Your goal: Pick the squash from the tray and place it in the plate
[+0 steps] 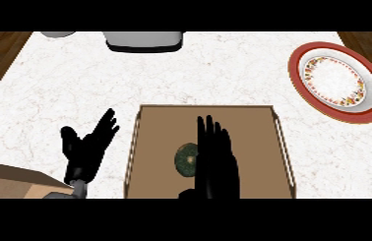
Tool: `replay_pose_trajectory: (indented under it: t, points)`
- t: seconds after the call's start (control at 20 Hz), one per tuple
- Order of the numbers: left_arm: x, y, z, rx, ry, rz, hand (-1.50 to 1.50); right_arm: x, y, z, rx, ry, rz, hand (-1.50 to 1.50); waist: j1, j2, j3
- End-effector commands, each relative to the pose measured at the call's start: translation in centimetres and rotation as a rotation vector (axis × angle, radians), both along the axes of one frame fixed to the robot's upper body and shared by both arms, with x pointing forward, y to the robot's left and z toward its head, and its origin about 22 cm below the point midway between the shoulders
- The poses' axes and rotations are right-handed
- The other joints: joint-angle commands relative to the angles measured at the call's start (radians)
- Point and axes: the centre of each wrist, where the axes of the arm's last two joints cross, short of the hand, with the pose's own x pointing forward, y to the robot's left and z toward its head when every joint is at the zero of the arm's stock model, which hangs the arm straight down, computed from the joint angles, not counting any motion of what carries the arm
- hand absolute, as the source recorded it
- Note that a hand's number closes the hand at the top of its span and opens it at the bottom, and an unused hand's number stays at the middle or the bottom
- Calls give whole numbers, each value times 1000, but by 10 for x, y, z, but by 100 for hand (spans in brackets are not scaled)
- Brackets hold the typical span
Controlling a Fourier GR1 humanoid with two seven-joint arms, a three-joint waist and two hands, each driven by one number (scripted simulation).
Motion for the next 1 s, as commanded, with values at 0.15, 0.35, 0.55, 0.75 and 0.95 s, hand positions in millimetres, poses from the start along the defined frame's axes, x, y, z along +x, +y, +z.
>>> replay_pose_trajectory:
  t: [0.15,0.35,0.55,0.75,0.95]
  points:
    - [-9,-2,-14,-12,11,-10,0,24,6,-11,-41,81,-163,-150,5,4,-2]
    - [-8,3,-12,-5,18,-10,0,14,-3,-24,-27,108,-147,-150,-2,2,-2]
    - [5,-17,-12,-5,27,8,0,20,7,-30,-29,145,-139,-150,-1,4,-2]
    - [-9,5,-7,1,18,-5,0,31,17,-36,-117,206,-45,150,9,3,-2]
    - [4,3,8,-12,32,2,0,22,18,-41,-158,149,-29,150,0,2,-2]
